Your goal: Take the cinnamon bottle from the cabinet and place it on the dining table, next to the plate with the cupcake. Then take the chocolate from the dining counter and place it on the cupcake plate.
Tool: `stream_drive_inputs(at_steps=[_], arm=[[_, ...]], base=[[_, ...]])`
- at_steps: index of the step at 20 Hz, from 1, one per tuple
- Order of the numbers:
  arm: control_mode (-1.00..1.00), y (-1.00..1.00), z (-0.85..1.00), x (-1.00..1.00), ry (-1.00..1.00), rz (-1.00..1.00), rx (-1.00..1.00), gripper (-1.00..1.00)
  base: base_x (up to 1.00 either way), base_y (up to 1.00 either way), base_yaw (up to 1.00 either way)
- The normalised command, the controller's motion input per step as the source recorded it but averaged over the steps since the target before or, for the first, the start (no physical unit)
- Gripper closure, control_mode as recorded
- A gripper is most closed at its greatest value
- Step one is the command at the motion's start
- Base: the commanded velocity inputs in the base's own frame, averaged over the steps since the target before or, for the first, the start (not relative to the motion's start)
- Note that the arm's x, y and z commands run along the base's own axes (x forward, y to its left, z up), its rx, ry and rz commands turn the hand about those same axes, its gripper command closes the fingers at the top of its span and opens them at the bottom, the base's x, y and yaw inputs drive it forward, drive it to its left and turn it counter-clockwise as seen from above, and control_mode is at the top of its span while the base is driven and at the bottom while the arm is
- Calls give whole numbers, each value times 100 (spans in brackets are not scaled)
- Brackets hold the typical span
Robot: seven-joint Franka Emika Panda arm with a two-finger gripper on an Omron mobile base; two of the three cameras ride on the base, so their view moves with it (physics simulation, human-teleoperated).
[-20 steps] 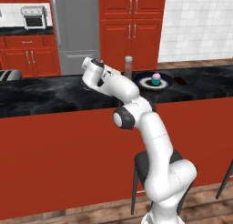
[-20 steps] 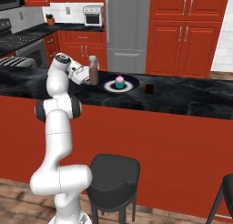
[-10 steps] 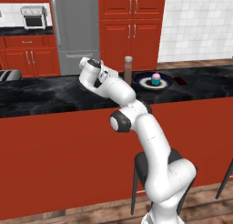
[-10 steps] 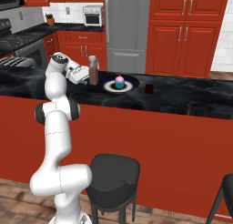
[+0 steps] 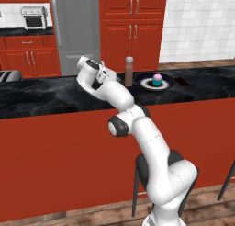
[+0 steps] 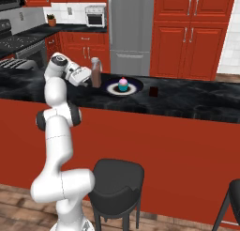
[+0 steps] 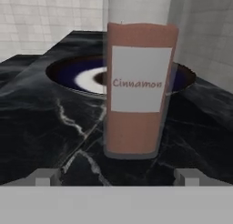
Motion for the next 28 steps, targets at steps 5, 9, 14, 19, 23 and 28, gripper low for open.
stream_drive_inputs(at_steps=[5, 9, 14, 19, 23, 28], arm=[[-100, 11, 12, -14, 22, 18, 25, -100], [-100, 19, 17, -12, 30, 21, 27, -100], [-100, 7, 14, -34, 19, 28, 27, -100], [-100, 1, 14, -52, 12, 30, 33, -100], [-100, 0, 16, -66, 5, 32, 35, -100], [-100, -3, 11, -77, 0, 31, 28, -100]], base=[[0, 0, 0], [0, 0, 0], [0, 0, 0], [0, 0, 0], [0, 0, 0], [0, 0, 0]])
